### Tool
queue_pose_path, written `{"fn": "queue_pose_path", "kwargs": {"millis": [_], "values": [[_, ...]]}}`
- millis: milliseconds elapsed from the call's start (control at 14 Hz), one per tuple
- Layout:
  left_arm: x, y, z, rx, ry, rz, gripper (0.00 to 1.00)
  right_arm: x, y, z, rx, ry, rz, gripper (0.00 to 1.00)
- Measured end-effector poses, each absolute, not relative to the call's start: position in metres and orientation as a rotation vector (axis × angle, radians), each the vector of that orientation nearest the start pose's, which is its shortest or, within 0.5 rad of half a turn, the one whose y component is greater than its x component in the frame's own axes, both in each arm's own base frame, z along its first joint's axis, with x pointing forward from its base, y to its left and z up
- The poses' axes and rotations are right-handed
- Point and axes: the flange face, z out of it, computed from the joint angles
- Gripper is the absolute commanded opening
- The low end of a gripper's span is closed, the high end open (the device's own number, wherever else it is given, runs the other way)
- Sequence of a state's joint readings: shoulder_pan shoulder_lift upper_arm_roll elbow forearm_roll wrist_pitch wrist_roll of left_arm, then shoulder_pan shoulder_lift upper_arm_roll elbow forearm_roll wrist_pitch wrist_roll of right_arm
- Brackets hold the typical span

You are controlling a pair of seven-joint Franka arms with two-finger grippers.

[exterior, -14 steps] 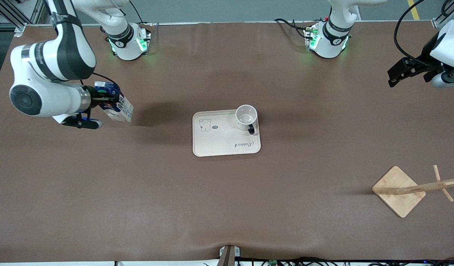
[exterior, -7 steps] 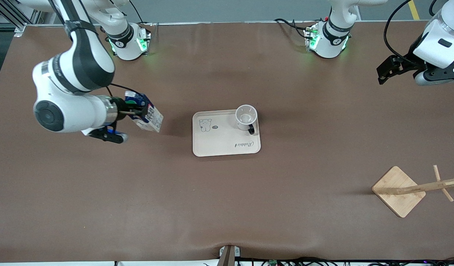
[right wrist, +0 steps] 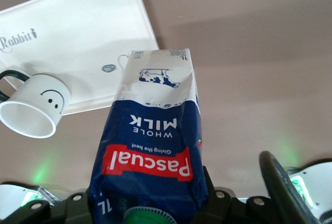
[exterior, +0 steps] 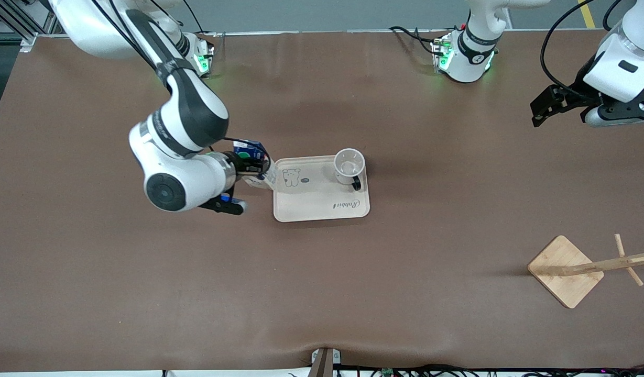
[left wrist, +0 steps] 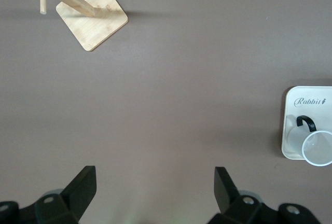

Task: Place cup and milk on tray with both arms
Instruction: 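Carry the milk carton with the right gripper toward the tray, then lower the milk carton onto the tray beside the mug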

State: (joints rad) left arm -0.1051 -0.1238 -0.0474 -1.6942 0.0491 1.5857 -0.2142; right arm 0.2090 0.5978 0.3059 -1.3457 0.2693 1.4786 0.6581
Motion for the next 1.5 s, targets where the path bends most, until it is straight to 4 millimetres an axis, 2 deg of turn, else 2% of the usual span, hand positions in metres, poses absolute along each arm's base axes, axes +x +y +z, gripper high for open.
{"fn": "queue_pose_path", "kwargs": {"millis": [214, 500, 857, 1071, 1500], "values": [[0.514, -0.073, 0.63, -3.088, -0.101, -0.032, 1.0, 0.589, 0.346, 0.357, -2.848, 0.224, 0.907, 0.0], [0.514, -0.074, 0.629, -3.088, -0.097, -0.031, 1.0, 0.595, 0.356, 0.344, -2.832, 0.162, 0.873, 0.0], [0.514, -0.076, 0.629, -3.089, -0.089, -0.037, 1.0, 0.584, 0.382, 0.32, -2.851, 0.04, 0.879, 0.0], [0.516, -0.076, 0.63, -3.091, -0.09, -0.051, 1.0, 0.584, 0.387, 0.31, -2.911, -0.022, 0.85, 0.0], [0.52, -0.076, 0.625, -3.091, -0.093, -0.05, 1.0, 0.586, 0.395, 0.309, -2.918, -0.05, 0.795, 0.0]]}}
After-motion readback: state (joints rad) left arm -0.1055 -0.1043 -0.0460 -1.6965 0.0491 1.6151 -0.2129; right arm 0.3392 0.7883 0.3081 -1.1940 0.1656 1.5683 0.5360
